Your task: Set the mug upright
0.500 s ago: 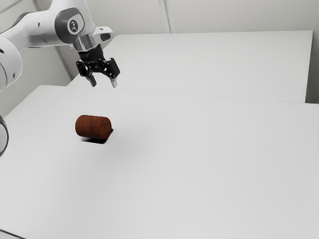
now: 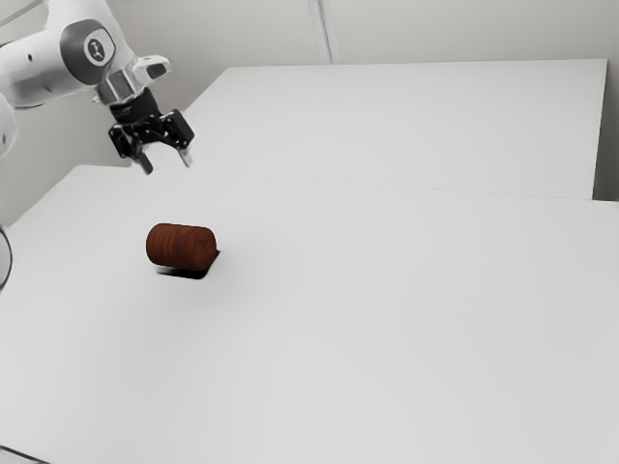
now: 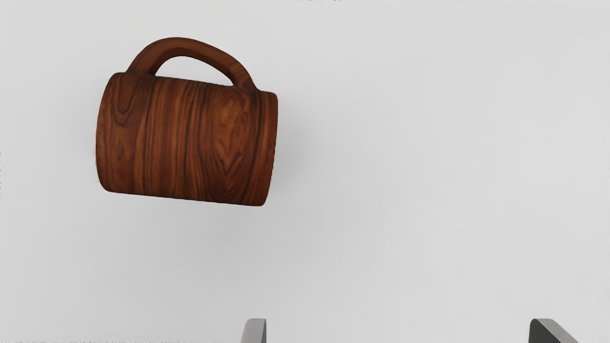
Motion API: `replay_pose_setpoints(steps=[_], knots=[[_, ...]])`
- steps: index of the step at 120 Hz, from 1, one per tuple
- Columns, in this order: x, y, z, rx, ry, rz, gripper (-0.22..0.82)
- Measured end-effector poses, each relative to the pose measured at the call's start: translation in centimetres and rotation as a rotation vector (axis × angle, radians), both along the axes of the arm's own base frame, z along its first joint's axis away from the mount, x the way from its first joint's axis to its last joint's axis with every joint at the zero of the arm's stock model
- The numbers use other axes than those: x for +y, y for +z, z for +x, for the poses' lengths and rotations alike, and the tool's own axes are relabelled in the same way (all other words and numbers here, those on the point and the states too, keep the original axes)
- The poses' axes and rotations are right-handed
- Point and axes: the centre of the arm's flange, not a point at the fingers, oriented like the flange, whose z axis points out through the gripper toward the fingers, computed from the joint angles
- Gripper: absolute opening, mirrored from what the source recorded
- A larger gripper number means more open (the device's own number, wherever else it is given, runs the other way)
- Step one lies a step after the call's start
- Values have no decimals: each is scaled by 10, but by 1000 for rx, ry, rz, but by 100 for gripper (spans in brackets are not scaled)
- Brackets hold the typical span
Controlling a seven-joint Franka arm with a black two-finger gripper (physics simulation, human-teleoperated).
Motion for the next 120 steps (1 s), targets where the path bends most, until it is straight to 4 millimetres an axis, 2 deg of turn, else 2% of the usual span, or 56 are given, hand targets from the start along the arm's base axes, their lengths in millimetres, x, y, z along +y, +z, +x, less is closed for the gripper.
replay_pose_setpoints(steps=[8,20,33,51,62,74,88,98,114,120], knots=[[38,-2,-2,-19,44,-62,60],[88,-9,14,-56,62,-125,60],[147,-40,21,-71,76,-209,60],[196,-108,36,-75,43,-302,60],[212,-143,38,-85,23,-355,60],[220,-178,39,-103,8,-421,60],[218,-220,26,-103,19,-569,60],[215,-231,21,-120,12,-639,60],[213,-233,14,-141,-13,-703,60],[209,-242,9,-141,-13,-738,60]])
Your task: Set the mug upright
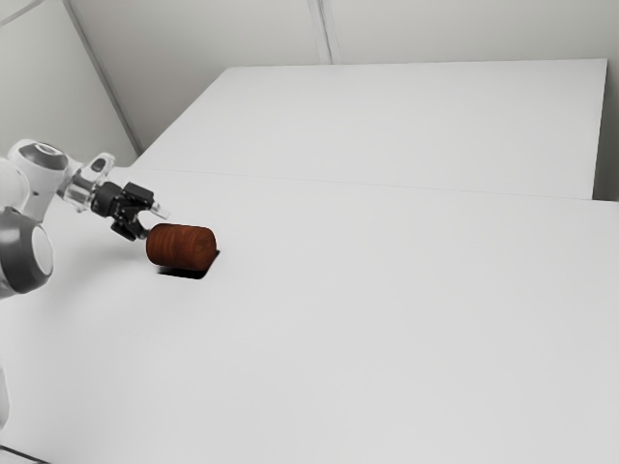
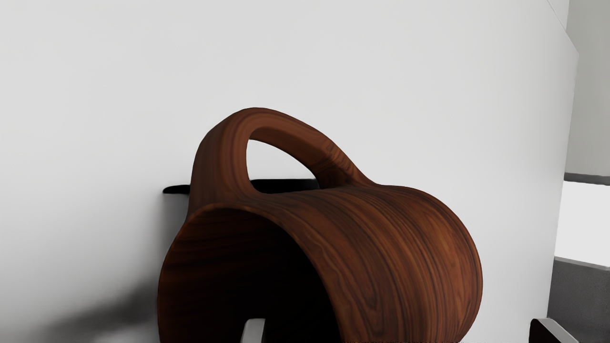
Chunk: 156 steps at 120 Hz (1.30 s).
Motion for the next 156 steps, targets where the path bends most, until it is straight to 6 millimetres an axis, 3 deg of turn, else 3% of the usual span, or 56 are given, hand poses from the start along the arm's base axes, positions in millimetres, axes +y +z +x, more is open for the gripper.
replay_pose_setpoints(steps=[15,27,45,52,74,96,109,129,156], knots=[[-9,-29,-14,18,6,-98,60],[-14,-33,-16,-6,10,-150,59],[-16,-31,-15,-48,7,-185,19],[-16,-30,-14,-62,5,-191,11],[-19,-7,-13,-117,-8,-196,-8],[-35,28,-24,-156,-19,-203,-14],[-63,61,-17,-177,-75,-153,-16],[-135,117,1,-140,-255,118,-16],[-208,141,-15,-36,-402,532,-17]])
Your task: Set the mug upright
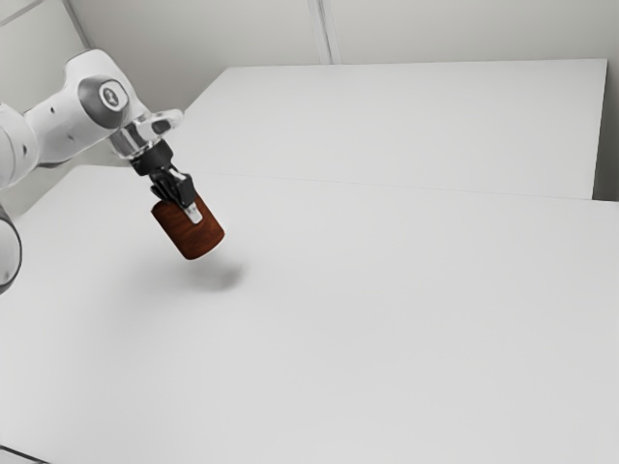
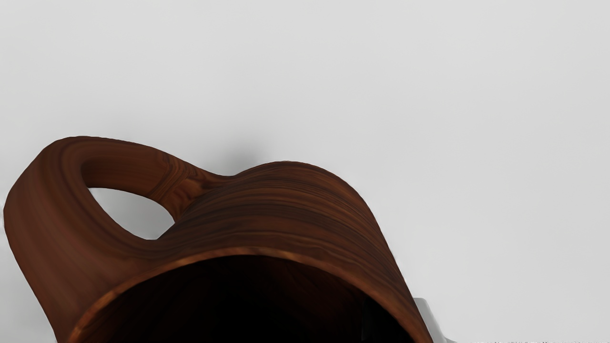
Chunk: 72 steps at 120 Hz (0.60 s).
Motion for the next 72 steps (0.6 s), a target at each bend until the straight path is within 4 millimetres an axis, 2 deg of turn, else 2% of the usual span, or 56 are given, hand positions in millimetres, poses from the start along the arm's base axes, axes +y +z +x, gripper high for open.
replay_pose_setpoints(steps=[23,43,59,72], knots=[[-34,-10,-20,-15,-11,202,-17],[-41,-45,-42,-18,37,282,-17],[-58,-55,-44,-47,34,368,-17],[-61,-70,-48,-53,69,397,-17]])
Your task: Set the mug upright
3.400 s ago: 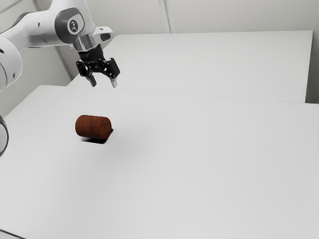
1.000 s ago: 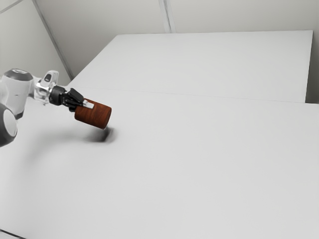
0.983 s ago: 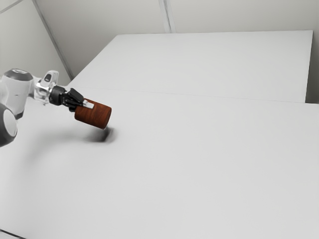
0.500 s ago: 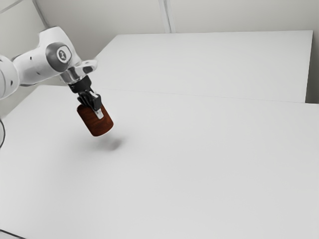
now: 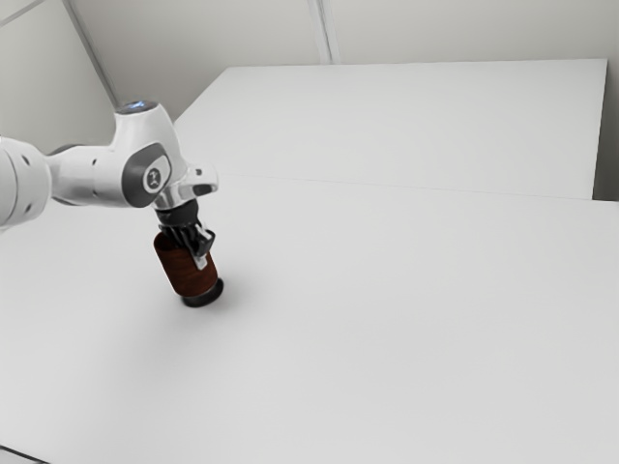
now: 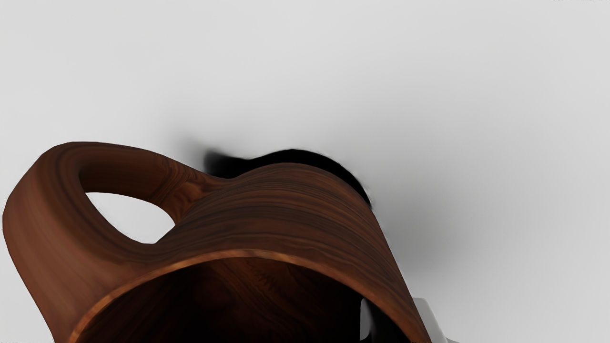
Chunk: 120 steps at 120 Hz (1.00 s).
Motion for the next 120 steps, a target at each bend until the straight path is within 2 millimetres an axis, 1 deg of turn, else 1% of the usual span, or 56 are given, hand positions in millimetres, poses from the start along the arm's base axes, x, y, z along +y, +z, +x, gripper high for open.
replay_pose_setpoints(steps=[12,20,26,42,50,56,63,68,86,97,110,120], knots=[[-5,-11,-3,-6,35,11,-17],[-7,-16,-4,-10,62,12,-12],[-8,-17,-5,-13,81,11,-4],[-11,-16,-4,-29,122,10,24],[-13,-12,-3,-39,139,9,34],[-16,-6,-3,-52,148,8,40],[-19,6,0,-74,158,5,45],[-20,19,5,-95,165,3,47],[-21,87,36,-170,190,-2,54],[-20,125,50,-190,206,-4,56],[-21,160,73,-196,218,-15,58],[-22,185,79,-193,226,-36,59]])
